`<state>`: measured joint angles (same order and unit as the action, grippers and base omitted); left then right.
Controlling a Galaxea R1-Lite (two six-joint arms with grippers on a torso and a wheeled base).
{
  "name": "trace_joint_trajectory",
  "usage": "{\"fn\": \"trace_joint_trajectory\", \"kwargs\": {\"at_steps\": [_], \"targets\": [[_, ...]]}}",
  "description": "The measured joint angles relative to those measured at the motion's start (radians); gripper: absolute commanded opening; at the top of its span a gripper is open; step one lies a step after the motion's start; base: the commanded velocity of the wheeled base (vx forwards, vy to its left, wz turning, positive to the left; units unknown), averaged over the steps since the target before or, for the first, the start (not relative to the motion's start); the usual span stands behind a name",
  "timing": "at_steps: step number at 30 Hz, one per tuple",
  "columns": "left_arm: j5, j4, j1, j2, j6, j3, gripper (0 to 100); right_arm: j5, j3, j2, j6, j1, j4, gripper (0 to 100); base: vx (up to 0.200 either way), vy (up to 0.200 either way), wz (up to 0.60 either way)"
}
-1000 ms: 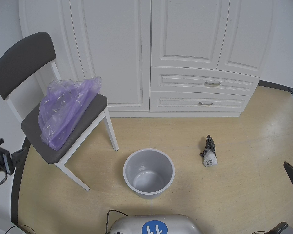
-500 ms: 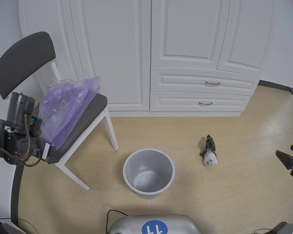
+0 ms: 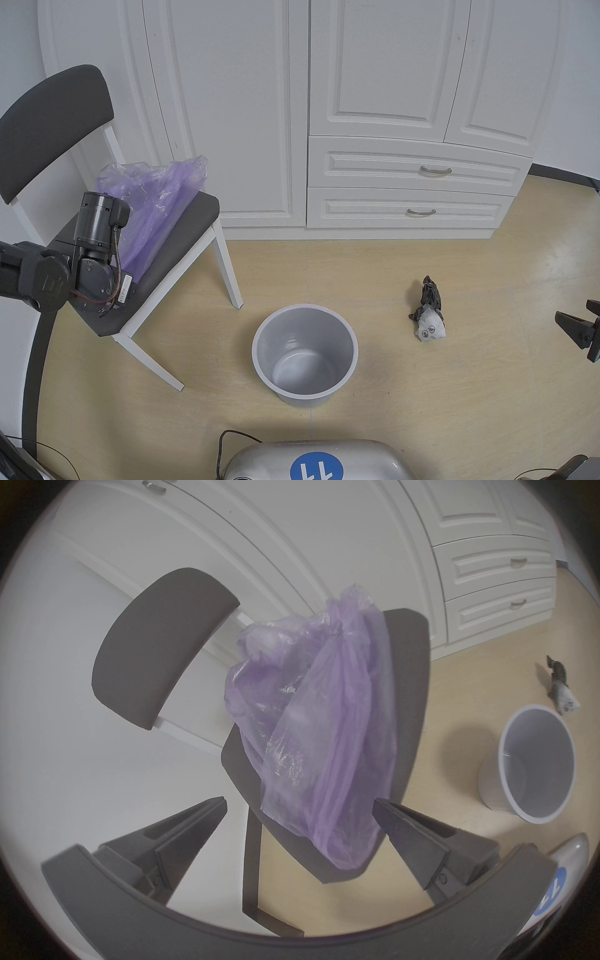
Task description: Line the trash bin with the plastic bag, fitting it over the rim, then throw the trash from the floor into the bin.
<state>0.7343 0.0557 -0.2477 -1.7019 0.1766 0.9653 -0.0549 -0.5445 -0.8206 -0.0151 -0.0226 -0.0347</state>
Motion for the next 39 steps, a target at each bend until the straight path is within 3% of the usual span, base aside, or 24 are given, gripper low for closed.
{"fn": "trace_joint_trajectory", "kwargs": {"at_steps": [11,26,32,39], "targets": [[0.027,0.145,0.071,-0.093,-0.025,-0.004,100,-0.016,0.02,0.005,-0.007,-0.01,0.085,100,0.0,0.0,0.0],[0.024,0.217,0.097,-0.11,-0.349,-0.109,100,-0.07,0.056,0.03,-0.011,-0.027,0.129,100,0.0,0.0,0.0],[0.023,0.22,0.108,-0.038,-0.375,-0.162,100,-0.084,0.058,0.04,-0.011,-0.028,0.128,100,0.0,0.0,0.0],[0.02,0.221,0.179,0.0,-0.373,-0.173,100,-0.086,0.058,0.047,-0.013,-0.028,0.128,100,0.0,0.0,0.0]]}}
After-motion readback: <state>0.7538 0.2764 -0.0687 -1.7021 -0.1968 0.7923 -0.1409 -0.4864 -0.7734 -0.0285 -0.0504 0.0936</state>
